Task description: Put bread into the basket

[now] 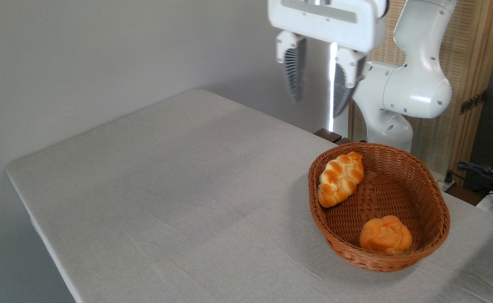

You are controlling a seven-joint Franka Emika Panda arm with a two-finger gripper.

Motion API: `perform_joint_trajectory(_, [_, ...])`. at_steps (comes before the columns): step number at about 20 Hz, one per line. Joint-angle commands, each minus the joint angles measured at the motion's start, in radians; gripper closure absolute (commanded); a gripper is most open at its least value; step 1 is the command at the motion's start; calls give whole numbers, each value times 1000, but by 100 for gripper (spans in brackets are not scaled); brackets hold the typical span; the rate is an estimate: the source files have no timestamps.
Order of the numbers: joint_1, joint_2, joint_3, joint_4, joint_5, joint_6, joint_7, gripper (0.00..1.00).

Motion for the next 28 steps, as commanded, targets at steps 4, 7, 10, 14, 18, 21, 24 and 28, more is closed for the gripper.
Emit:
perform_joint_trajectory(4, [-34, 278, -29, 153, -127, 298, 20, 0])
perform_joint_trajectory(7, [-34, 404, -83, 266, -127, 319, -6, 0])
perform_joint_trajectory(10, [-43, 514, -95, 408, -115, 207, -92, 0])
perform_joint_trajectory(14, [-89, 573, -117, 473, -38, 177, -137, 0])
perform_joint_trajectory(18, [-91, 577, -115, 473, -37, 176, -134, 0])
perform_joint_trajectory(21, [-91, 579, -114, 480, -35, 144, -132, 0])
perform_joint_trajectory(24, [-89, 629, -115, 554, -26, 98, -137, 0])
perform_joint_trajectory(28, [-91, 646, -117, 579, 23, 91, -169, 0])
